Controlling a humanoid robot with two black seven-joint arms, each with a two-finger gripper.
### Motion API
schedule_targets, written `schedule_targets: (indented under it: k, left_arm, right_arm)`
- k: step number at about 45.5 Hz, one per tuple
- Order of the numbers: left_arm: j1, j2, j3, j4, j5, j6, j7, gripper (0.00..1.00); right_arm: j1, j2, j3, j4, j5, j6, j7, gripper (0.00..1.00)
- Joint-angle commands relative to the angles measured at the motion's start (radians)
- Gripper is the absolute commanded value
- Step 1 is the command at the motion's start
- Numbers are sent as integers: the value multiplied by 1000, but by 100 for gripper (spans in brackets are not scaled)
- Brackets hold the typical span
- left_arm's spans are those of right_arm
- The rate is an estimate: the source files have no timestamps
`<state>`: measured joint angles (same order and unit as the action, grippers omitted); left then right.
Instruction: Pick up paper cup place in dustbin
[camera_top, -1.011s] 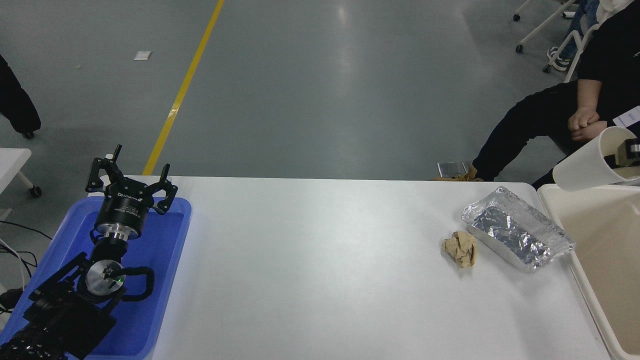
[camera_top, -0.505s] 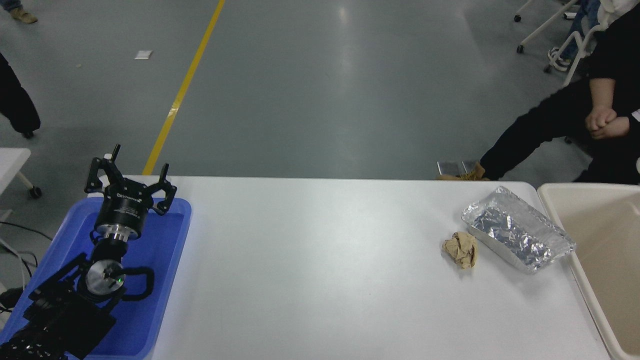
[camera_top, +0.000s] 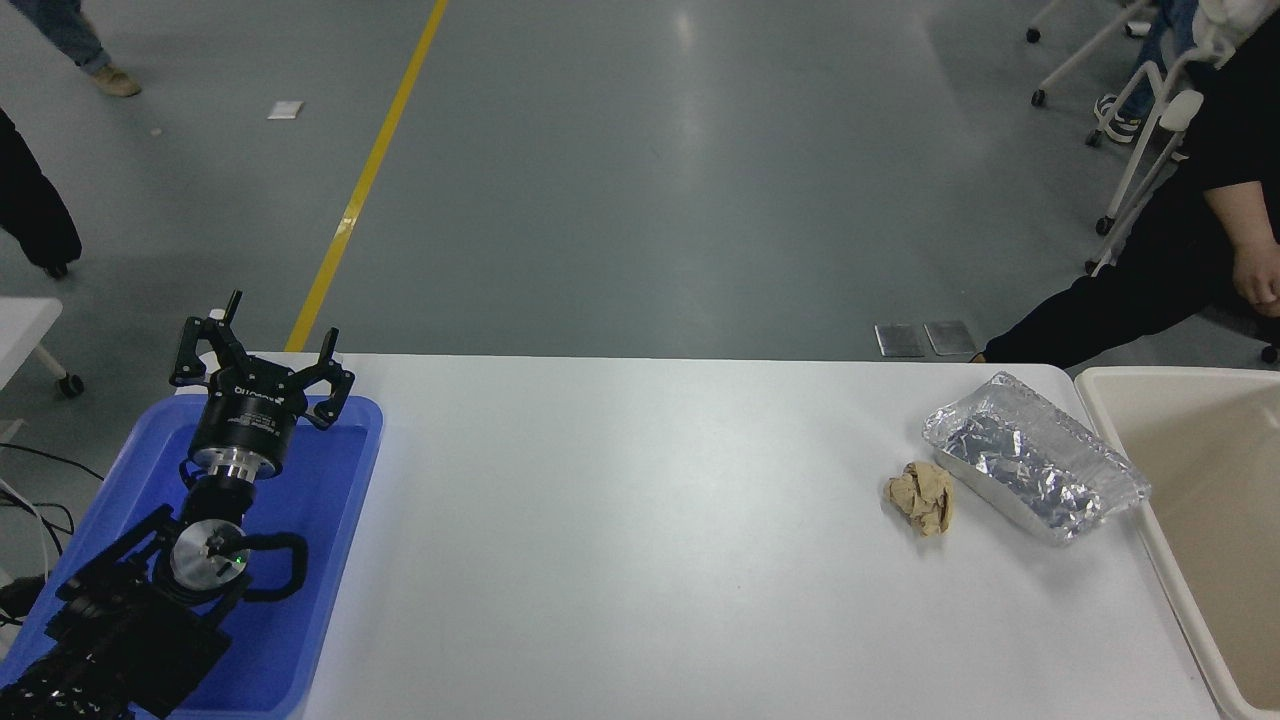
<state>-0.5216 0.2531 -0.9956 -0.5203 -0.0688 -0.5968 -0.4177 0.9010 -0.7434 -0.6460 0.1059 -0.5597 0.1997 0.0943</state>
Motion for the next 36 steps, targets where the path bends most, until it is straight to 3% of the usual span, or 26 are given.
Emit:
schedule_targets:
  k: [1, 13, 36]
  left_arm:
    - [0, 0, 0, 0, 1, 0, 0, 100]
    - [0, 0, 0, 0, 0, 0, 0, 100]
    - [0, 0, 0, 0, 0, 0, 0, 100]
  right_arm:
    - [-186, 120, 9, -74, 202, -161, -56, 0]
    - [-303, 222, 32, -87, 303, -250, -77, 0]
    - [-369, 272, 111, -87, 310, -289, -77, 0]
